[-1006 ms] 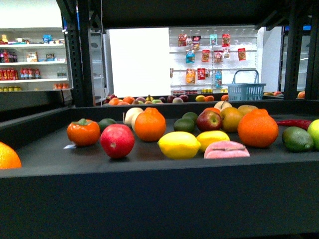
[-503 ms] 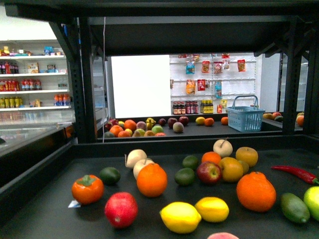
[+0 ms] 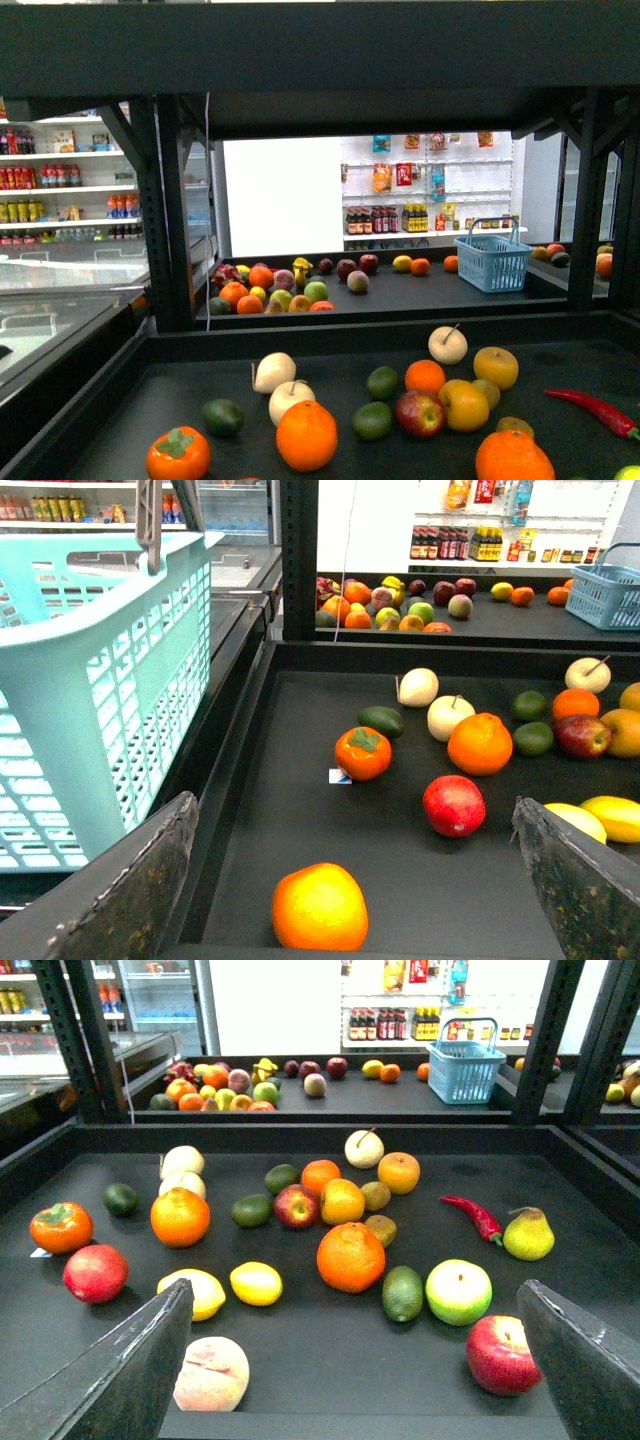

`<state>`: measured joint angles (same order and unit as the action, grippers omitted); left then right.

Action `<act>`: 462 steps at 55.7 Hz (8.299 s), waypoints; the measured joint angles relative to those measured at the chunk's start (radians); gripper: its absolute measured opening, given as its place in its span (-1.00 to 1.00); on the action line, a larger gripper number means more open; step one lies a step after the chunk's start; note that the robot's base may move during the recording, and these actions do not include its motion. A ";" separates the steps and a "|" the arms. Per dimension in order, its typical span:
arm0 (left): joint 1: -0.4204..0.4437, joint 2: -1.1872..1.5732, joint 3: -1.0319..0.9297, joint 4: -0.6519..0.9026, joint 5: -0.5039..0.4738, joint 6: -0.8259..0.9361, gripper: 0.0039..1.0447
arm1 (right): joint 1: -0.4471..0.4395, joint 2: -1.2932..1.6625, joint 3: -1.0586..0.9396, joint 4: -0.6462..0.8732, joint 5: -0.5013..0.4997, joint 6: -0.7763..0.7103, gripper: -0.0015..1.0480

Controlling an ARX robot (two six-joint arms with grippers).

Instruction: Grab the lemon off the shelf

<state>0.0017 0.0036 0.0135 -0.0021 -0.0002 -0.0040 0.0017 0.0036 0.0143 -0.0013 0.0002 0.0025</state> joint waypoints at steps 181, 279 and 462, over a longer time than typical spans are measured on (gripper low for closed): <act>0.520 1.938 1.495 0.098 0.343 -1.211 -0.13 | 0.000 0.000 0.000 0.000 0.000 0.000 0.86; -0.130 1.621 1.130 0.054 0.660 -0.595 -0.70 | 0.000 0.000 0.000 0.000 0.000 0.000 0.86; -0.277 1.725 1.204 0.134 0.557 -0.633 -0.71 | 0.024 2.885 1.726 0.369 -0.509 -0.804 0.86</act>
<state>-0.2749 1.7287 1.2179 0.1322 0.5568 -0.6369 0.0254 2.8883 1.7405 0.3676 -0.5083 -0.8013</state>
